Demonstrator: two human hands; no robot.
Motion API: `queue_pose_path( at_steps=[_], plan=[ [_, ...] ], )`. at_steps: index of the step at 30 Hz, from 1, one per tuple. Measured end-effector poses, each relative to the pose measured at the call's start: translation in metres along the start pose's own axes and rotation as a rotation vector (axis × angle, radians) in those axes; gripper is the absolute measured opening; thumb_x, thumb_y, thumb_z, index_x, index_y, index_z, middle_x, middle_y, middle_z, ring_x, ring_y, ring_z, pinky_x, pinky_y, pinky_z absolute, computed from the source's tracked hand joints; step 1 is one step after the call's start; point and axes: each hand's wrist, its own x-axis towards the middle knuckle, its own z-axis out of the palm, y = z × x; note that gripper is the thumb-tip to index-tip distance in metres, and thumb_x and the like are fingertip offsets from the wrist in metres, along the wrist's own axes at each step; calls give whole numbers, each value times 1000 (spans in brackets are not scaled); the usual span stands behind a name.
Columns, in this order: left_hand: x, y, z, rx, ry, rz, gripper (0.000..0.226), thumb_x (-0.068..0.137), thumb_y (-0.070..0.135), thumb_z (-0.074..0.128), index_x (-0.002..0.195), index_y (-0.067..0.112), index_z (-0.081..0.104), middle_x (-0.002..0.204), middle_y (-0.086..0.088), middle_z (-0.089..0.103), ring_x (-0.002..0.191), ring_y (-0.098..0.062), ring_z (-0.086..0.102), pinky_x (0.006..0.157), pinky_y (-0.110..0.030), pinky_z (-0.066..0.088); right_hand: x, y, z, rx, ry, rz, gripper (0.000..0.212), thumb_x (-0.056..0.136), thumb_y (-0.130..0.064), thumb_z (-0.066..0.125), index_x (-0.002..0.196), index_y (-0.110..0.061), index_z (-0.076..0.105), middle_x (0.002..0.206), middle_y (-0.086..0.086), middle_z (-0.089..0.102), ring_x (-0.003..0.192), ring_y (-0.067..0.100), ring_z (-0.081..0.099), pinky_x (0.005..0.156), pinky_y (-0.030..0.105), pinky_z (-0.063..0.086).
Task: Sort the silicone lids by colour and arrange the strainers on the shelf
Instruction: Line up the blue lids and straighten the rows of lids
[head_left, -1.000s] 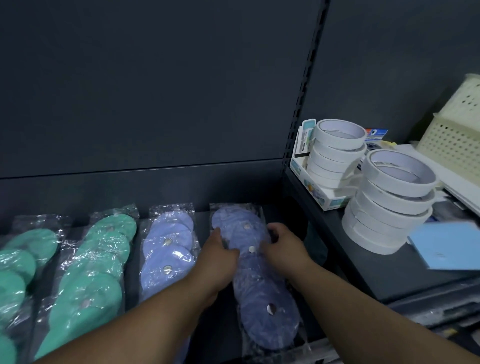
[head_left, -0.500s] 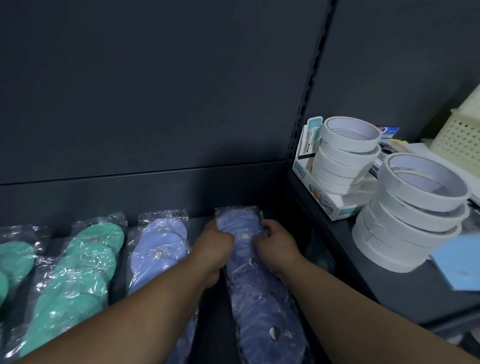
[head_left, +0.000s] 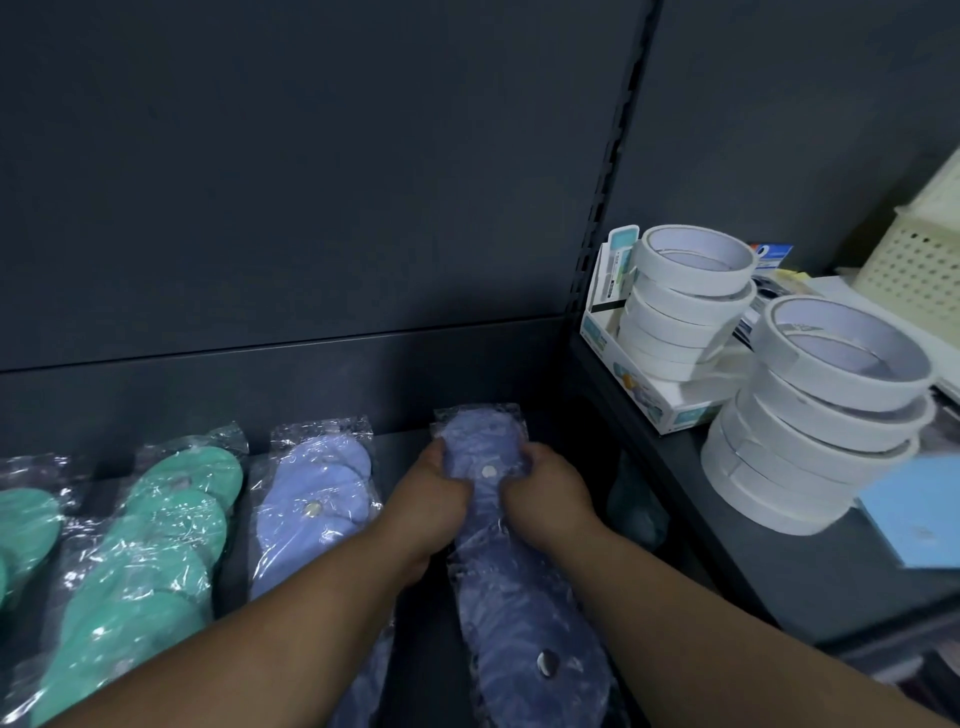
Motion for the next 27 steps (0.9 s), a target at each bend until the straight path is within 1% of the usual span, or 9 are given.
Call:
queue_pose_path(
  at_steps=[3, 8, 11, 14, 17, 20, 22, 24, 27],
  plan=[
    [-4, 3, 2, 18, -5, -10, 64, 86, 8, 51, 146, 21, 32, 124, -5, 60, 99, -20, 65, 88, -37, 55, 0, 0, 3, -9, 14, 10, 34, 87, -17, 53, 121, -11, 55, 118, 8, 60, 99, 19, 59, 81, 27, 50],
    [-8, 3, 1, 13, -15, -15, 67, 89, 6, 50, 150, 19, 25, 135, -5, 51, 111, -20, 58, 98, -37, 49, 1, 4, 2, 20, -44, -23, 52, 94, -16, 48, 145, -16, 35, 141, 5, 46, 124, 18, 49, 99, 24, 39],
    [-12, 0, 1, -13, -13, -7, 67, 88, 6, 49, 149, 23, 25, 132, -4, 54, 108, -20, 60, 97, -39, 50, -2, 8, 3, 17, -39, -42, 51, 96, -18, 47, 145, -19, 34, 144, 3, 45, 126, 17, 47, 106, 28, 38],
    [-18, 5, 0, -31, -32, 18, 71, 82, 13, 52, 146, 30, 27, 131, -1, 56, 107, -19, 61, 93, -39, 52, -9, 7, -2, -24, 12, -74, 46, 95, -18, 45, 141, -19, 40, 140, 4, 47, 120, 16, 50, 101, 25, 39],
    [-37, 11, 2, -108, 14, 78, 43, 86, 2, 52, 116, 32, 54, 105, 3, 67, 91, -11, 67, 82, -29, 56, -25, 6, -12, -101, 91, -111, 37, 95, -17, 46, 132, -16, 48, 133, 6, 50, 116, 18, 51, 90, 17, 34],
    [-66, 0, 4, -118, 27, 77, 26, 87, 6, 58, 90, 32, 54, 82, 11, 68, 70, 1, 65, 63, -16, 54, -53, 14, -22, -156, 76, -96, 40, 94, -24, 52, 131, -12, 47, 129, 6, 54, 115, 18, 51, 83, 15, 33],
    [-81, -11, 8, -130, -23, 49, 20, 83, 20, 64, 101, 29, 58, 89, 7, 72, 79, -7, 69, 72, -27, 57, -71, 20, -24, -142, 41, -45, 41, 92, -31, 53, 130, -15, 48, 121, 4, 59, 106, 17, 56, 85, 21, 41],
    [-89, -16, 10, -123, -55, 14, 31, 77, 30, 60, 107, 31, 60, 90, 7, 73, 84, -13, 70, 76, -34, 57, -81, 25, -23, -123, 45, -13, 33, 91, -32, 52, 122, -21, 52, 108, -1, 64, 94, 14, 58, 82, 25, 45],
    [-85, -24, 12, -64, -66, 8, 56, 65, 32, 49, 120, 36, 54, 102, 3, 71, 91, -20, 68, 83, -41, 57, -84, 28, -18, -70, 66, -9, 32, 89, -28, 54, 122, -28, 53, 98, -12, 63, 88, 6, 58, 73, 17, 41]
  ],
)
